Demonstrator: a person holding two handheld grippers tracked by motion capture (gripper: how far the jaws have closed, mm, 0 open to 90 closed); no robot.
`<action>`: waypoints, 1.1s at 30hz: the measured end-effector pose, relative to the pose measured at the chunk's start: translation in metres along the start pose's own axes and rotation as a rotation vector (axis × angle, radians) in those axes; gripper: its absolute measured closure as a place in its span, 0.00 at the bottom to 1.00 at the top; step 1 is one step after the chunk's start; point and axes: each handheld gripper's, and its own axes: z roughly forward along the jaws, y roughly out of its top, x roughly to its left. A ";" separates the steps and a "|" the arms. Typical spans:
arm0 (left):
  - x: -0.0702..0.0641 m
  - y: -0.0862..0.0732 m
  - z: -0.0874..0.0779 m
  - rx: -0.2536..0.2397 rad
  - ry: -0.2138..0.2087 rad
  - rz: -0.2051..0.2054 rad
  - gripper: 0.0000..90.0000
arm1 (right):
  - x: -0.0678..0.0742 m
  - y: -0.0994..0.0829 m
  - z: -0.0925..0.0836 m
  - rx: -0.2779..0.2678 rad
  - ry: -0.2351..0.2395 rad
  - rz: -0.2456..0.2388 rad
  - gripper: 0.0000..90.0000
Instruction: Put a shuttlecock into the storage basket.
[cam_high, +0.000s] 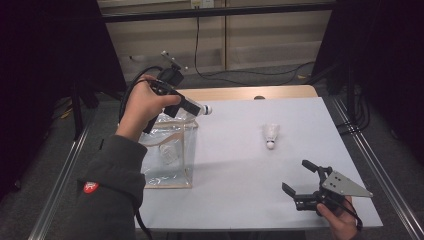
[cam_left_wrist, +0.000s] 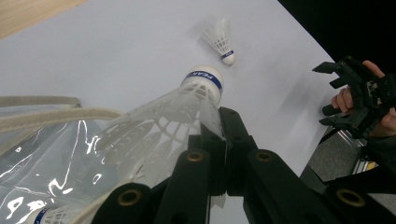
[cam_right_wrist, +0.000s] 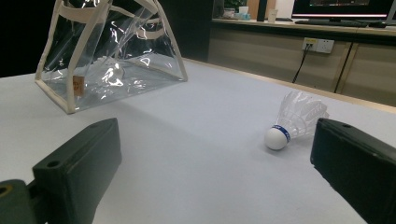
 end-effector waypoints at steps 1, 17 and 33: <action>0.000 0.000 0.000 -0.004 0.004 0.001 1.00 | 0.000 0.000 0.000 0.001 0.001 0.002 0.02; 0.006 0.000 -0.009 -0.015 0.024 -0.016 1.00 | 0.000 0.000 0.000 0.003 0.001 0.000 0.02; 0.011 -0.003 -0.015 -0.015 0.053 -0.030 1.00 | 0.000 0.000 0.000 0.001 0.003 -0.002 0.02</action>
